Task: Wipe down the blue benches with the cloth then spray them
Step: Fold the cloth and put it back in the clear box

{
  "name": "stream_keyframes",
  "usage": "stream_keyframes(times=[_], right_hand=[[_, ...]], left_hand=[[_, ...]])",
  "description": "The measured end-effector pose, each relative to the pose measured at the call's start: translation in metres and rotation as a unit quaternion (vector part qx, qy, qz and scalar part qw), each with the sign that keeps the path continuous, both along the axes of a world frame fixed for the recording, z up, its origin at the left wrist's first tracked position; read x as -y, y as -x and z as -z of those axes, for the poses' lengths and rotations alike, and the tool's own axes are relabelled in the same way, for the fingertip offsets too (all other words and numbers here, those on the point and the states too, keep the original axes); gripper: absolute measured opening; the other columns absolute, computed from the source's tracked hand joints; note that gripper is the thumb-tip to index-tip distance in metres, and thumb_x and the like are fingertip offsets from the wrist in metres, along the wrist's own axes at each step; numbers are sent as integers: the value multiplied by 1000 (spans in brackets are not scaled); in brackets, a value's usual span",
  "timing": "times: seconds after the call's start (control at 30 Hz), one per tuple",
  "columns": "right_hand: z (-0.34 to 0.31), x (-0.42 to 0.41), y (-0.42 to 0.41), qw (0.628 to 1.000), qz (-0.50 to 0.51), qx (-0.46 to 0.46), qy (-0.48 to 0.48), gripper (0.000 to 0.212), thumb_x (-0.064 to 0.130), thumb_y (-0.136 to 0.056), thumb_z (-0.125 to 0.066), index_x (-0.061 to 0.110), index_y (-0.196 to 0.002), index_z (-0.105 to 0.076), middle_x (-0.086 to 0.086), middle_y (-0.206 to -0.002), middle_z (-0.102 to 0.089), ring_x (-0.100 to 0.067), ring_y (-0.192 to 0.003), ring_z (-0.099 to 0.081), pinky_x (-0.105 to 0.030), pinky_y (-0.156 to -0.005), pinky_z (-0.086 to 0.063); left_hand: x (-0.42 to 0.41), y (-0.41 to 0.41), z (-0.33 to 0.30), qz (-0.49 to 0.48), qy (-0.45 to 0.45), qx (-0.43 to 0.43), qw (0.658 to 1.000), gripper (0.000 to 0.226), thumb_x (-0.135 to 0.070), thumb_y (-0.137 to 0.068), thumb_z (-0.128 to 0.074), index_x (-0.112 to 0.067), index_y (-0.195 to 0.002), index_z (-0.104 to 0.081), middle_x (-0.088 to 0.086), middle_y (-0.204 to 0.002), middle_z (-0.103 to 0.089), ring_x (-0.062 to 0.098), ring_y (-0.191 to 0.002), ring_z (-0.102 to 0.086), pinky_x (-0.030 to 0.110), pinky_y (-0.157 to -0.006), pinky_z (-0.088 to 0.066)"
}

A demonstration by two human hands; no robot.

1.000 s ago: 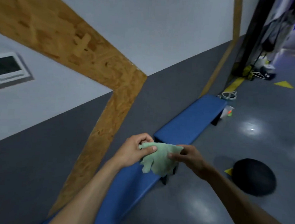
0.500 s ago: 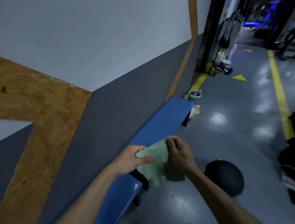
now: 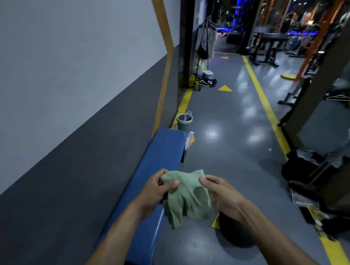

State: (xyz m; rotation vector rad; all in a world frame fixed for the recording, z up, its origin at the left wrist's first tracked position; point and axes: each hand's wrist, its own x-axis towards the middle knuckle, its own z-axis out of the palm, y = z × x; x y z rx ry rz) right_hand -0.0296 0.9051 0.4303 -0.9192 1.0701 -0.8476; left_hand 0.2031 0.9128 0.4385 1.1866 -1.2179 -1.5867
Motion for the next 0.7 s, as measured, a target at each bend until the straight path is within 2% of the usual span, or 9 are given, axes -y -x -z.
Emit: stream_keyframes(times=[0.07,0.13,0.17,0.23,0.3,0.43,0.53,0.6,0.7], right_hand=[[5,34,12,1000,-9,17,-16,33,10,-87,-72,1,-118,-65,-15,-105,-73,-31,-91,-71,-45,-74,-60],[16,74,23,1000,22,-8,-7,33,1,-84,-74,0,-115,-64,-10,-90,-74,-20,-70,-70,-30,-54,-55],[21,95,28,999,39,-27,4,33,0,-81,-76,1,-113,-65,-9,-87,-74,-18,-66,-69,-26,-50,-52],[31,139,41,996,57,-58,36,37,7,-74,-83,6,-107,-68,-12,-93,-75,-21,-76,-71,-27,-55,-53],[43,184,54,991,66,-87,72,30,11,-73,-83,11,-100,-71,-11,-96,-75,-22,-84,-72,-30,-63,-54],[55,273,68,985,62,-118,109,17,5,-81,-80,9,-94,-69,-8,-92,-74,-15,-80,-70,-25,-66,-54],[57,335,70,981,51,-132,131,16,5,-81,-79,8,-93,-68,-7,-88,-73,-13,-77,-67,-27,-67,-54],[60,377,71,975,48,-150,159,15,6,-80,-76,9,-91,-67,-7,-86,-71,-11,-76,-65,-30,-69,-54],[67,440,72,966,30,-176,184,16,0,-83,-74,12,-90,-66,0,-83,-70,-7,-75,-63,-25,-70,-52]], left_hand=[[44,14,7,-12,0,12,1000,19,-17,-88,-74,-12,-90,-56,7,-77,-65,17,-62,-62,25,-49,-44],[88,29,16,-21,4,35,999,16,-12,-89,-72,-8,-90,-57,8,-77,-66,15,-61,-63,23,-48,-45],[111,36,21,-26,6,44,999,15,-12,-89,-73,-8,-90,-58,9,-77,-67,15,-62,-64,24,-48,-46],[156,52,31,-41,-2,62,997,15,-14,-87,-74,-9,-88,-60,10,-78,-67,18,-65,-64,26,-50,-48],[199,67,38,-61,-18,75,995,18,-15,-87,-75,-6,-89,-60,13,-79,-67,19,-65,-65,27,-51,-49],[282,85,47,-103,-41,112,988,25,-18,-85,-76,-1,-92,-60,23,-89,-71,24,-70,-67,33,-57,-50],[336,94,53,-142,-53,146,978,24,-26,-80,-79,-9,-86,-63,14,-84,-73,25,-72,-70,34,-59,-51],[372,101,52,-152,-50,160,974,30,-31,-76,-83,-10,-84,-63,8,-79,-74,19,-69,-70,29,-55,-50],[433,106,60,-162,-45,186,968,40,-39,-67,-89,-11,-82,-64,7,-78,-74,16,-67,-70,31,-56,-52]])
